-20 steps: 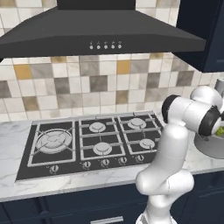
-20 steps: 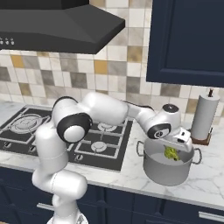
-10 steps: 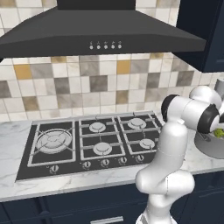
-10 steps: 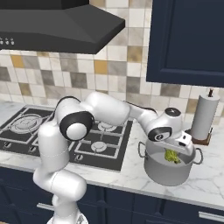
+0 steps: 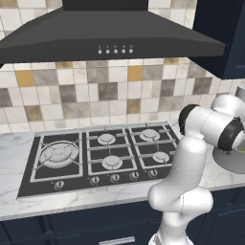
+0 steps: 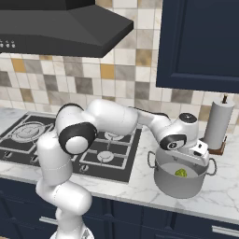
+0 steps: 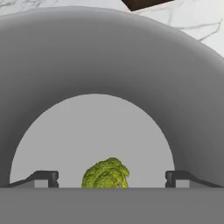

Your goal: Turn on the sink faucet. Then move the broccoli from the counter to the sink. Turn off the sink. Move the vegetable from the sink to the pot next to the stove. Finally move the pot to the front left burner.

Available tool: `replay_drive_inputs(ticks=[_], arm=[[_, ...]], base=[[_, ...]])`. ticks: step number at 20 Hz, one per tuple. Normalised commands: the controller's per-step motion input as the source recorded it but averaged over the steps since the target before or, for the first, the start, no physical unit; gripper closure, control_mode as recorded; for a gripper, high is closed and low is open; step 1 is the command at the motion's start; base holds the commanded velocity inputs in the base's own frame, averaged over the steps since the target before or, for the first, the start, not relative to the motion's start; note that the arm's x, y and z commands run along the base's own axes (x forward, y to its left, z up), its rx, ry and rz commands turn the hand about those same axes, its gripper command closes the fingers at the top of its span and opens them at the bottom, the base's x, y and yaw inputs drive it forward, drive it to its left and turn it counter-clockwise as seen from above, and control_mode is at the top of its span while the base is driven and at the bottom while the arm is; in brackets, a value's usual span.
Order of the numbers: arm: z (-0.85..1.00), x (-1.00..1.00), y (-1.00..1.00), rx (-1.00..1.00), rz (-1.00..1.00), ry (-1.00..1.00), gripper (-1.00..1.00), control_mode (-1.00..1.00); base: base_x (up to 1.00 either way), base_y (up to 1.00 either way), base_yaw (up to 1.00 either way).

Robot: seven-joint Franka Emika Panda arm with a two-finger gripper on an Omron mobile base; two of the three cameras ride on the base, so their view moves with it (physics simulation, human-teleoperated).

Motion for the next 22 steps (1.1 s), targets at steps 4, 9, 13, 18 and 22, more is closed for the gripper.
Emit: replay_drive_inputs(ticks=[4,9,13,18,22], arm=[[0.46,-0.17,0.00,0.00,0.00,0.00,-1.00,-1.00],[0.32,-0.26,0.02,0.00,0.00,0.01,-1.00,-1.00],[0.17,-0.28,0.29,0.00,0.00,0.06,-1.00,-1.00],[0.32,-0.06,0.40,0.00,0.02,0.11,-1.00,-1.00],[0.17,-0.06,0.47,0.00,0.01,0.08,-1.00,-1.00]], base=[[0.00,0.00,0.00],[0.00,0.00,0.00],[0.00,0.00,0.00],[0.00,0.00,0.00],[0.00,0.00,0.00]])
